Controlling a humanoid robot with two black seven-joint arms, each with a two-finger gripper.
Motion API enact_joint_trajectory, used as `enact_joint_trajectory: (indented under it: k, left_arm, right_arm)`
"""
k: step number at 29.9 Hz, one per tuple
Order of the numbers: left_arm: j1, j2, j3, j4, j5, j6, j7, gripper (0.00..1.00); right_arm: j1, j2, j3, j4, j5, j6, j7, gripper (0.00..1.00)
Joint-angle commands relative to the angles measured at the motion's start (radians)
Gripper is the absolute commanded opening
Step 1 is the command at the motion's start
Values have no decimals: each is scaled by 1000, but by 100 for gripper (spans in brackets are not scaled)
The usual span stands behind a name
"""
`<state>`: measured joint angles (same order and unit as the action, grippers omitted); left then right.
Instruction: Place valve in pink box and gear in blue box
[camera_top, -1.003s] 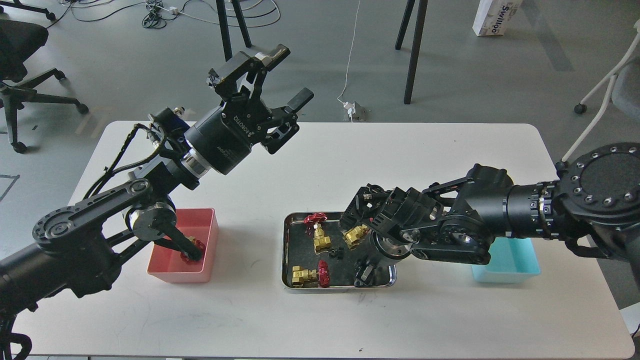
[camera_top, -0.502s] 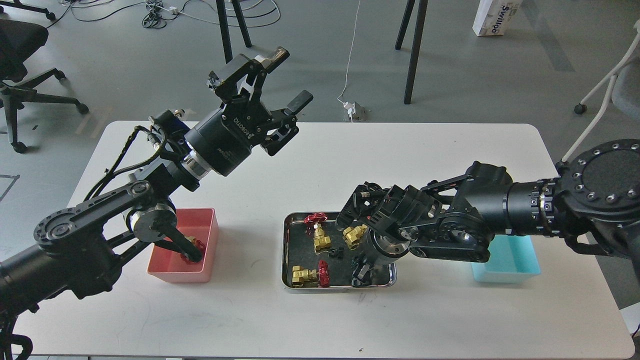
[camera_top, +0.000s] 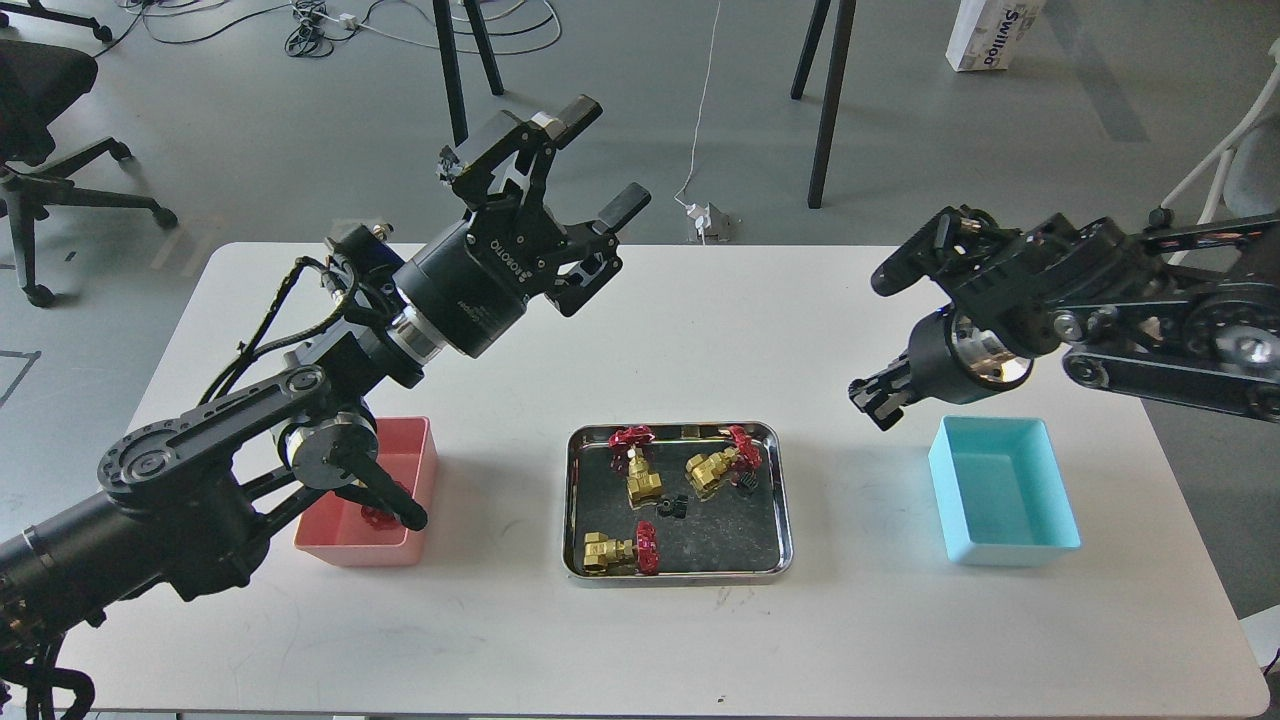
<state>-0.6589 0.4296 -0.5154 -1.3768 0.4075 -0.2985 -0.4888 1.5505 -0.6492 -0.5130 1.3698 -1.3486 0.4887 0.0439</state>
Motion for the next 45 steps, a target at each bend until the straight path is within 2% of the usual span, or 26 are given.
enact_joint_trajectory:
  k: [1, 6, 11, 13, 15, 16, 18, 19, 20, 25, 27, 29, 32, 35, 37, 40, 42, 45]
  left_arm:
    - [1, -23, 0, 10, 1, -1, 0, 84]
    - [-1, -45, 2, 13, 5, 1, 0, 84]
    - [-1, -45, 2, 18, 5, 1, 0, 84]
    - [-1, -45, 2, 22, 5, 1, 0, 84]
    - [-1, -46, 2, 24, 5, 1, 0, 84]
    - [1, -48, 2, 25, 4, 1, 0, 84]
    - [1, -48, 3, 25, 5, 1, 0, 84]
    - [1, -48, 3, 27, 4, 1, 0, 84]
    - [1, -48, 3, 28, 4, 1, 0, 84]
    - [-4, -52, 3, 80, 5, 1, 0, 84]
    - [-19, -48, 2, 116, 4, -1, 0, 84]
    - [-45, -45, 0, 160, 4, -1, 0, 84]
    - [-135, -28, 3, 260, -1, -4, 0, 84]
    - [-220, -25, 3, 355, -6, -39, 0, 84]
    - [-277, -25, 0, 404, -12, -92, 0, 84]
    - [-301, -26, -14, 478, -126, -190, 0, 84]
    - [-295, -32, -28, 525, -220, -190, 0, 86]
    - [-283, -72, -38, 593, -311, -190, 0, 88]
  right_arm:
    - [-59, -171, -9, 20, -27, 0, -1, 6]
    - [-182, -254, 28, 6, -86, 0, -13, 7]
    - [-277, -260, 125, 3, -86, 0, -13, 8]
    - [-300, -257, 157, 3, -86, 0, -15, 11]
    - [-317, -256, 185, 2, -84, 0, -16, 26]
    - [-326, -256, 195, 2, -84, 0, -22, 37]
    - [-342, -257, 211, -3, -80, 0, -44, 66]
    - [-349, -259, 217, -5, -81, 0, -51, 90]
    - [-352, -260, 220, -5, -80, 0, -56, 100]
    - [-354, -262, 307, -52, -55, 0, -58, 100]
    - [-354, -263, 394, -76, 44, -30, -56, 100]
    - [-356, -263, 493, -119, 226, -85, -53, 100]
    - [-369, -245, 640, -190, 625, -150, -44, 100]
    - [-389, -172, 746, -271, 1064, -176, -32, 100]
    - [-411, -123, 801, -325, 1327, -168, 5, 100]
    - [-470, -80, 881, -406, 1633, -96, 94, 100]
    - [-521, -35, 922, -466, 1704, 0, 128, 100]
    - [-610, 31, 996, -520, 1705, 0, 163, 100]
